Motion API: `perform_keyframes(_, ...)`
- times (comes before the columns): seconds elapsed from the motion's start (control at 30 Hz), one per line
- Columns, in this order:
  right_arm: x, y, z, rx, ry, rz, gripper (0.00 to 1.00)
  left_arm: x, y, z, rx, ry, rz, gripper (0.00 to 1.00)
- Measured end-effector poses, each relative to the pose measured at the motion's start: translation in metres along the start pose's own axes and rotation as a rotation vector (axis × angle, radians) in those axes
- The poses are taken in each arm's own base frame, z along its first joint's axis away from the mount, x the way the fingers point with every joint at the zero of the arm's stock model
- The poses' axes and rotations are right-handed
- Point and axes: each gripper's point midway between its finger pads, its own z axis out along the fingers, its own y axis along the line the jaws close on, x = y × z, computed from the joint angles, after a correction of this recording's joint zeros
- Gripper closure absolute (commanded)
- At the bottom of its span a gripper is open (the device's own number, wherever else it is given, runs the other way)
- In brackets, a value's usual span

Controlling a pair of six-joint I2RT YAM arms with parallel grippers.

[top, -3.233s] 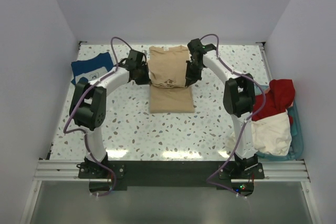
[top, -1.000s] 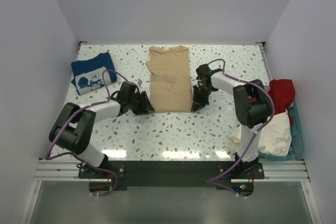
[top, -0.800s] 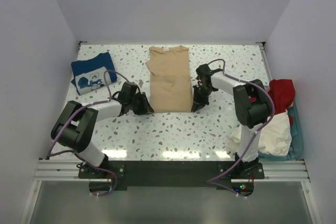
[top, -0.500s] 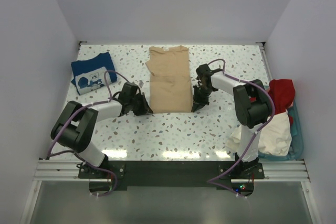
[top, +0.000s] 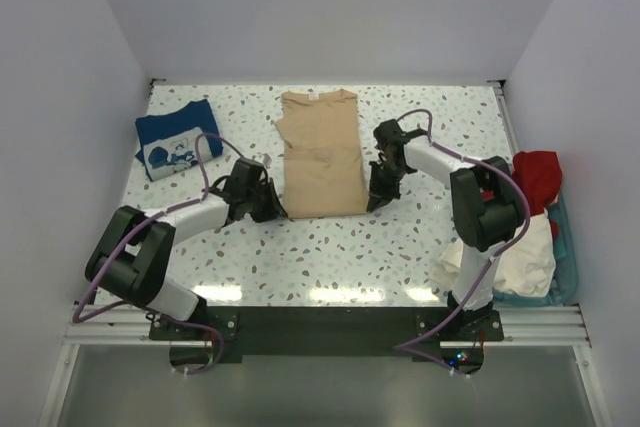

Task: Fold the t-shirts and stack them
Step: Fold the tshirt

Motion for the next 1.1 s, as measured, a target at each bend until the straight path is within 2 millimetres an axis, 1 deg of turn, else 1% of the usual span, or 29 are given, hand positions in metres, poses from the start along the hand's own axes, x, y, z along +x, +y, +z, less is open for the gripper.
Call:
perform_keyframes(0.13,0.002,0.001,-0.012,-0.006,-0.014,-0.003,1.00,0.007,-0.002,-0.007,-0.008,0.020,0.008,1.00)
perform_keyframes(0.23,0.007,0.004,-0.024,-0.018,-0.032,-0.013,1.00,0.007,-0.006,-0.019,-0.003,0.010,0.012,1.00)
perform_keyframes(0.37,0.021,0.009,-0.044,-0.032,-0.050,-0.039,1.00,0.006,-0.015,-0.041,0.006,-0.003,0.023,1.00)
perform_keyframes(0.53,0.049,0.014,-0.062,-0.027,-0.054,-0.078,1.00,0.015,-0.016,-0.065,-0.002,0.009,0.027,1.00)
perform_keyframes(0.67,0.073,0.014,-0.075,-0.006,-0.050,-0.101,1.00,0.025,-0.018,-0.090,0.001,0.014,0.018,1.00)
perform_keyframes(0.77,0.094,0.014,-0.087,-0.016,-0.058,-0.106,1.00,0.031,-0.023,-0.109,0.019,0.008,-0.003,1.00)
perform_keyframes(0.83,0.108,0.010,-0.096,-0.023,-0.060,-0.088,1.00,0.036,-0.029,-0.119,0.038,0.009,-0.021,1.00)
perform_keyframes(0.9,0.117,0.007,-0.107,-0.032,-0.070,-0.068,1.00,0.040,-0.036,-0.128,0.056,0.013,-0.033,1.00)
perform_keyframes(1.0,0.119,0.008,-0.124,-0.044,-0.098,-0.050,1.00,0.036,-0.046,-0.139,0.072,0.006,-0.050,1.00)
perform_keyframes(1.03,0.117,0.010,-0.129,-0.044,-0.110,-0.048,1.00,0.032,-0.049,-0.142,0.078,-0.006,-0.051,1.00)
perform_keyframes(1.1,0.106,0.015,-0.138,-0.041,-0.157,-0.047,1.00,0.022,-0.056,-0.145,0.082,-0.030,-0.054,1.00)
